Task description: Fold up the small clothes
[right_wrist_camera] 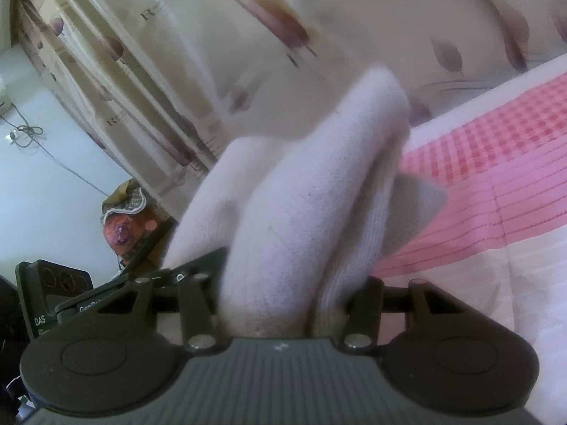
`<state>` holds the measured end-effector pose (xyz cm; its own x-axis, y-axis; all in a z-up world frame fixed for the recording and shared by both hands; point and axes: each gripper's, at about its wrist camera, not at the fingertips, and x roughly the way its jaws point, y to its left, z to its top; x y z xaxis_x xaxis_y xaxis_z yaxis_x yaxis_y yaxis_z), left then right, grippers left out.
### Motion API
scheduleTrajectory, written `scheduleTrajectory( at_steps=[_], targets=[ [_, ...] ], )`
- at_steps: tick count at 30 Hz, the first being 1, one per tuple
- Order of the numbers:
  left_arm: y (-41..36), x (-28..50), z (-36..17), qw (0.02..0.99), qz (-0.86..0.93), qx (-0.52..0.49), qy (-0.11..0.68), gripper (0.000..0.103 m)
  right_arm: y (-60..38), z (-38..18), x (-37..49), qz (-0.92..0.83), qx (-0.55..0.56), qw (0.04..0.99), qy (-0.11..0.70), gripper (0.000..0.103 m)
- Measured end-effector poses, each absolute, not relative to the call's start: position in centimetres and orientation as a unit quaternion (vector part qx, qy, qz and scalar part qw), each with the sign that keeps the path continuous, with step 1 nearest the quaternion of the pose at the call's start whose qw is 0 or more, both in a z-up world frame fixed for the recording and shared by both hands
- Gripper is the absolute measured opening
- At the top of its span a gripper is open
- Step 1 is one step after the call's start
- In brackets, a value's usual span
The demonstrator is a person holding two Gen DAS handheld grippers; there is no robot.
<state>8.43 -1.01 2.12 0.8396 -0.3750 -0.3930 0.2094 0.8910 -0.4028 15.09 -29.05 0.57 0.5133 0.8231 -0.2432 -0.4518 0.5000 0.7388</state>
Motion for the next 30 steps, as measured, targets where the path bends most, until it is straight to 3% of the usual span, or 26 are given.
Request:
scheduleTrajectory(
  at_steps=[30],
  targets=[
    [0.8,9.4,0.8,0.939,-0.136,-0.194,0.25,0.052,-27.2,-0.2,16.3,0.396,0.318,0.8,0.32,0.051]
  ],
)
